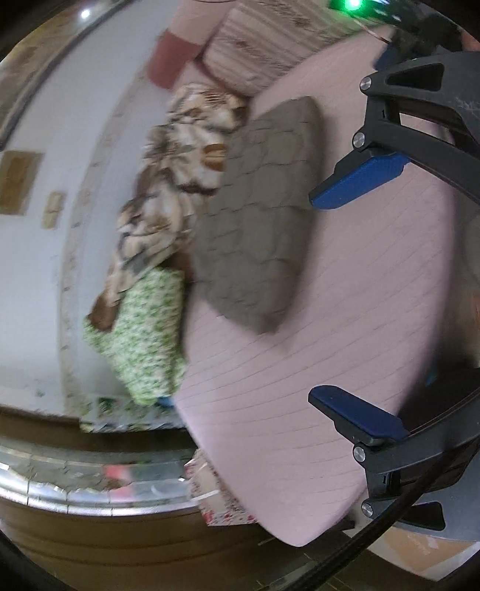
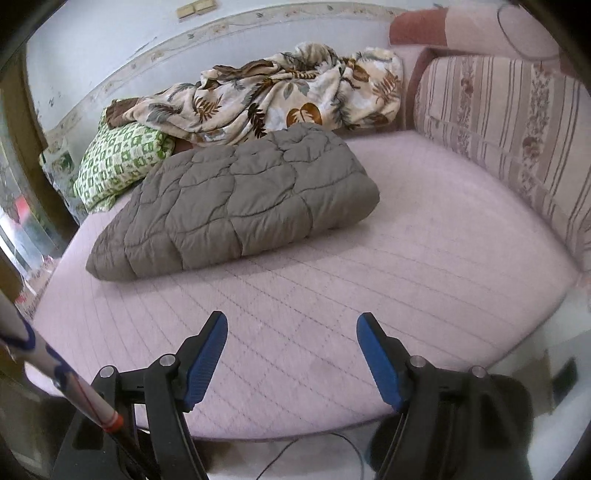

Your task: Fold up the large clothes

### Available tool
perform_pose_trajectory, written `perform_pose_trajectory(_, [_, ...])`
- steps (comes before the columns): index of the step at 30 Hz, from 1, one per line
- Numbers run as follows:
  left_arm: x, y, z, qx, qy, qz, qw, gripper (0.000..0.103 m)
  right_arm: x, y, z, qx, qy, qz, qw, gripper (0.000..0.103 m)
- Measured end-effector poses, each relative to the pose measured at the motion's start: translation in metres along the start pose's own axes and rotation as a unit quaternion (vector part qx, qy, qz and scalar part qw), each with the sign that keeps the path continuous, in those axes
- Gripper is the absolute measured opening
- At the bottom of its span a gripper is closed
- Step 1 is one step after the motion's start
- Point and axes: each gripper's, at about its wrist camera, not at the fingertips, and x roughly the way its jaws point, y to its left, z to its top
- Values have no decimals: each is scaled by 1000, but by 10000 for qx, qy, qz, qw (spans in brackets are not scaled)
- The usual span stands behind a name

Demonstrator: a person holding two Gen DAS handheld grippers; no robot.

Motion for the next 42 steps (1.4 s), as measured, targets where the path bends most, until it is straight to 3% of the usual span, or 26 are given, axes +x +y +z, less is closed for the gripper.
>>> perform_pose_trajectory(4, [10,-22,-22,445,275,172,9985,96,-11,8,-7,-244,-50,-201,9995,83])
perform_pose_trajectory(10, [18,-34,-33,621,335,171,9974,96,-16,20,-14,-635,-182,-452,9968,83])
perform_pose_trajectory(15, [27,-38,-35,746,395,458,9954,96,-11,26,-17,-810,-143,-491,9954,83])
perform_pose_trajectory(26, [51,-42,-46,850,850,429,9918,96,4,31,-19,-893,58,-565,9944,84])
perform_pose_trajectory(42, [66,-37,-51,798,1099,386,9900,96,14,36,-21,-961,166,-687,9929,84])
